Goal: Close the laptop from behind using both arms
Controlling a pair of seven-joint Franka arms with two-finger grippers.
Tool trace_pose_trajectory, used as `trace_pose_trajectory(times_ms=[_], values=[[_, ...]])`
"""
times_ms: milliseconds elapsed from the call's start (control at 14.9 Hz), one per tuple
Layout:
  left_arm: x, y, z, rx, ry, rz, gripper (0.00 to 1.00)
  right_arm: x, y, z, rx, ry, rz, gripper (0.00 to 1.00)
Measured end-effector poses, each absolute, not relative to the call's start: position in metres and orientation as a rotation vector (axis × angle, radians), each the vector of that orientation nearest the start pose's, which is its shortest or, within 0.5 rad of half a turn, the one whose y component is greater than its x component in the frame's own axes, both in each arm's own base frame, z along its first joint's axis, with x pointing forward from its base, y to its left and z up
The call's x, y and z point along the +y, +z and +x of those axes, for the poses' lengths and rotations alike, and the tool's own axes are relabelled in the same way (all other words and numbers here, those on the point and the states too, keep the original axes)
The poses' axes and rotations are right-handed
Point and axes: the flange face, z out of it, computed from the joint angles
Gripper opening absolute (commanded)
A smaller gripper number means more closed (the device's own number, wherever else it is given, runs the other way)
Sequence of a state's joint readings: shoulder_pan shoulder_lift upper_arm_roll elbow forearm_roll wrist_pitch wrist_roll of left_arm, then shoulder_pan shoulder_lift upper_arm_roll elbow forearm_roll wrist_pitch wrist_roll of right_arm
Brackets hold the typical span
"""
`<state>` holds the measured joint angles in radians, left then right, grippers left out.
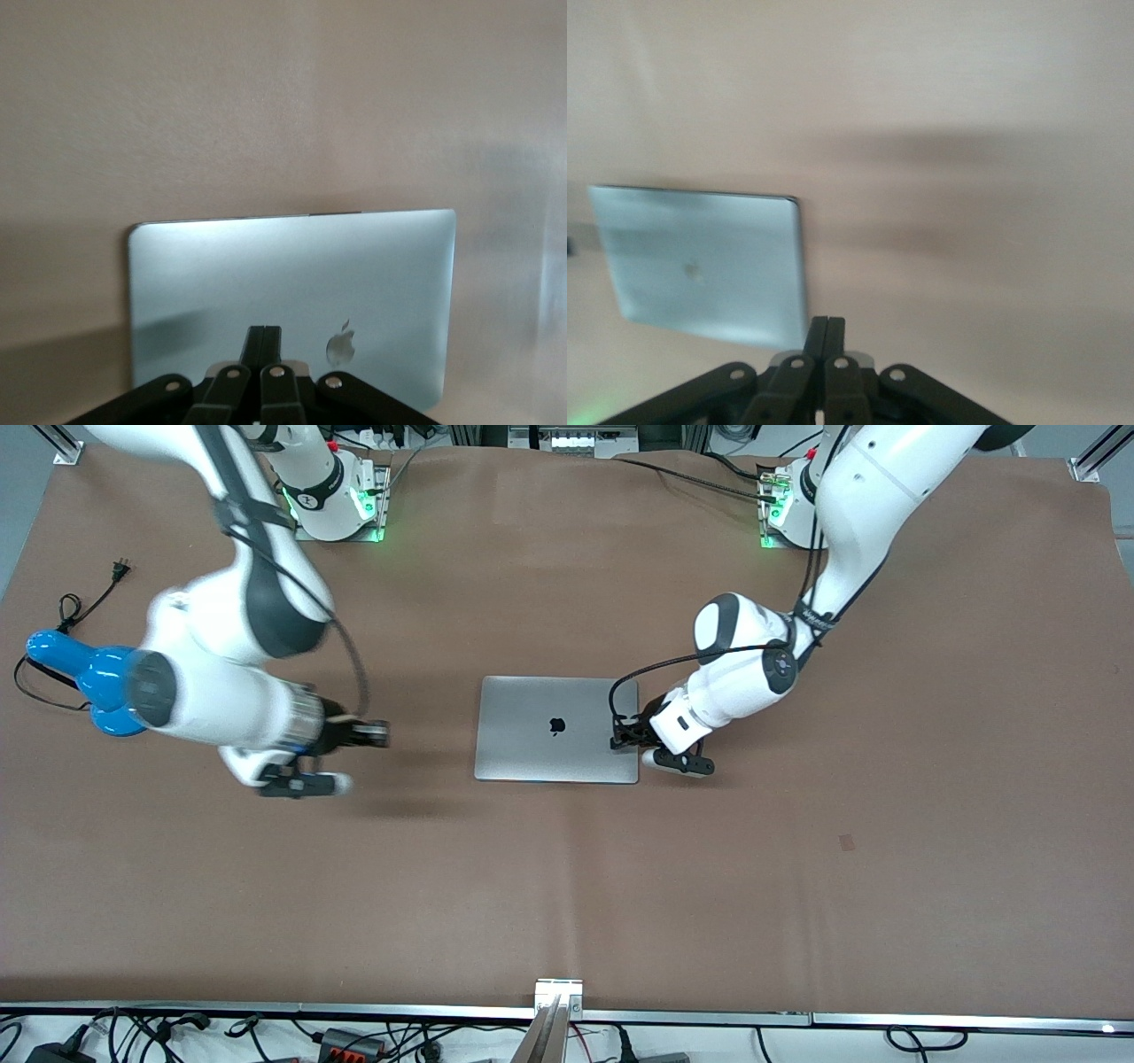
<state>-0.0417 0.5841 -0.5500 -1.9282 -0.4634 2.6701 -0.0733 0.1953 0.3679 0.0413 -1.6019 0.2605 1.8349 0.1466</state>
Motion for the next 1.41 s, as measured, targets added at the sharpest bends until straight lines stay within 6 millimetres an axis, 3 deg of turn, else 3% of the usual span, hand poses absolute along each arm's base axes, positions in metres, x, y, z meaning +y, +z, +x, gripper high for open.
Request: trace_pose_trajectory(times_ms=[337, 606, 673, 740, 808, 875, 942, 1010, 1212, 1413], values=[[-0.287, 0.289, 0.586, -0.331, -0.150, 2.771, 0.00, 0.100, 0.506, 0.634, -0.179, 0.245, -3.020, 0.00], [-0.263, 0.308, 0.598, -0.563, -0.265, 2.950, 0.03, 0.046, 0.538, 0.635, -0.330, 0.251, -3.069, 0.00], [-0.257, 0.314, 0.600, -0.597, -0.294, 2.985, 0.15, 0.034, 0.540, 0.635, -0.334, 0.250, -3.067, 0.00], [-0.251, 0.320, 0.603, -0.625, -0.328, 3.020, 0.42, 0.025, 0.541, 0.636, -0.342, 0.250, -3.063, 0.00], [-0.244, 0.328, 0.606, -0.648, -0.357, 3.055, 0.81, 0.020, 0.541, 0.636, -0.354, 0.251, -3.060, 0.17], [-0.238, 0.338, 0.610, -0.659, -0.377, 3.087, 1.00, 0.018, 0.541, 0.636, -0.360, 0.253, -3.059, 0.31], [-0.230, 0.351, 0.617, -0.649, -0.383, 3.108, 1.00, 0.018, 0.541, 0.636, -0.360, 0.254, -3.060, 0.58], [-0.220, 0.365, 0.624, -0.626, -0.379, 3.121, 1.00, 0.016, 0.541, 0.636, -0.357, 0.255, -3.060, 1.00], [-0.193, 0.417, 0.633, -0.549, -0.391, 3.153, 1.00, 0.000, 0.541, 0.636, -0.359, 0.253, -3.057, 1.00], [-0.180, 0.477, 0.634, -0.501, -0.300, 3.178, 1.00, -0.014, 0.541, 0.636, -0.377, 0.247, -3.051, 1.00]])
